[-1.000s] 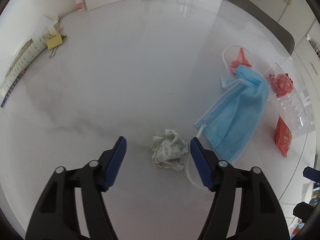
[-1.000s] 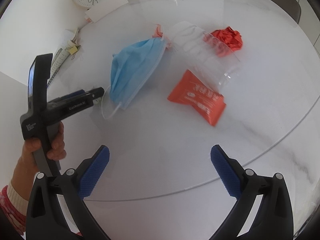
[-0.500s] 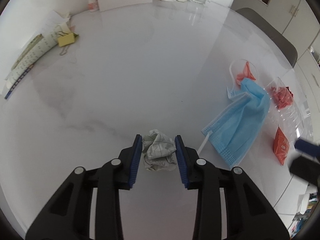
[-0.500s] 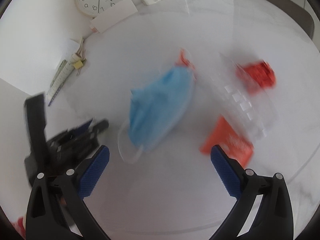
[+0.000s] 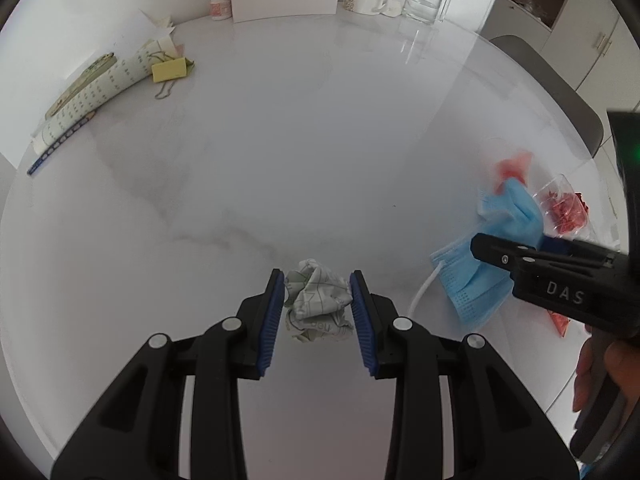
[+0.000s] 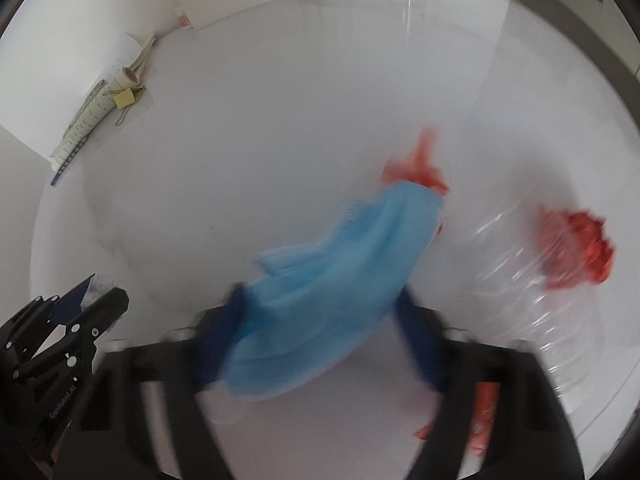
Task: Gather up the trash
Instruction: 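Hold the paper ball in the left tool while the right tool grasps the blue face mask, then carry the paper ball and mask to the white bin and open both tools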
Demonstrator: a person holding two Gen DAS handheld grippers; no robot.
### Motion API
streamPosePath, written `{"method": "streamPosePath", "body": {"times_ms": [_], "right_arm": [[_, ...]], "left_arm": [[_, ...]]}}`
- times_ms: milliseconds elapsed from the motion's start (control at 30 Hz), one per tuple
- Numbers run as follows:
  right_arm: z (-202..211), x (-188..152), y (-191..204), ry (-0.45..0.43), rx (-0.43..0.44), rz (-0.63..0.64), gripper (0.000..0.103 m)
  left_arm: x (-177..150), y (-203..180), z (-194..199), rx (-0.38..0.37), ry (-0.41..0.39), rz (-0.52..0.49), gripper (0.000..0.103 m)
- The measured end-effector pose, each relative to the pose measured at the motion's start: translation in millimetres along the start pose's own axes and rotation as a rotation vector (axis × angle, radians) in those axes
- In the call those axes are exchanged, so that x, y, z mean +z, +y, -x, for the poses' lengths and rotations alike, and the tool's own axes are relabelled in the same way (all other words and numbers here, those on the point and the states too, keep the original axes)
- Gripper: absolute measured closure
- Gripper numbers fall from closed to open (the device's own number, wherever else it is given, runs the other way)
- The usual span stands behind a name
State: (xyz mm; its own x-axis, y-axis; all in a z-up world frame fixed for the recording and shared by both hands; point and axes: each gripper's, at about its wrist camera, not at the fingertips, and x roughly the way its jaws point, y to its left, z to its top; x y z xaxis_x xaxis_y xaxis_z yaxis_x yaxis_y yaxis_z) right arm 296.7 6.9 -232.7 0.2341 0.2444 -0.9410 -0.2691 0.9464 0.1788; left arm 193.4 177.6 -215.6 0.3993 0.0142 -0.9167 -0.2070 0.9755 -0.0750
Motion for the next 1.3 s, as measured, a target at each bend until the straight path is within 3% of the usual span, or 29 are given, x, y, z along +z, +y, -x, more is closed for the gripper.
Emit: {"method": "streamPosePath", "body": {"times_ms": [33, 100, 233, 500, 667, 900, 1300], "right_arm": [[1.2, -3.1, -1.3, -0.012, 0.009, 0.002, 0.061], [5.4, -7.6, -2.3, -0.034, 0.025, 0.004, 0.072], [25.1, -13.3, -3.8, -0.092, 0.073, 0.002, 0.08], [68.2, -19.6, -13.4, -0.152, 0.166, -0.029, 0.082], [114.4, -50.5, -19.6, -0.193, 0.173, -0.003, 0.082], [178.7, -139.4, -72.1, -0.22, 0.121, -0.047, 0.082], [283.0, -350.1, -214.3, -0.252, -0.069, -0.333, 0.082]], "left_arm": [[-1.8, 0.2, 0.5, 0.0, -0.002, -0.001, 0.07], [-2.7, 0.5, -0.6, 0.0, 0.0, -0.004, 0.07], [-6.3, 0.4, -1.9, -0.001, 0.007, -0.003, 0.07], [-12.8, -17.8, 16.5, -0.034, -0.008, -0.04, 0.07], [-26.0, -46.5, 43.9, -0.065, -0.037, -0.114, 0.07], [-77.0, -121.9, 89.4, -0.148, -0.047, -0.274, 0.07], [-202.9, -304.0, 157.6, -0.36, 0.002, -0.597, 0.07]]}}
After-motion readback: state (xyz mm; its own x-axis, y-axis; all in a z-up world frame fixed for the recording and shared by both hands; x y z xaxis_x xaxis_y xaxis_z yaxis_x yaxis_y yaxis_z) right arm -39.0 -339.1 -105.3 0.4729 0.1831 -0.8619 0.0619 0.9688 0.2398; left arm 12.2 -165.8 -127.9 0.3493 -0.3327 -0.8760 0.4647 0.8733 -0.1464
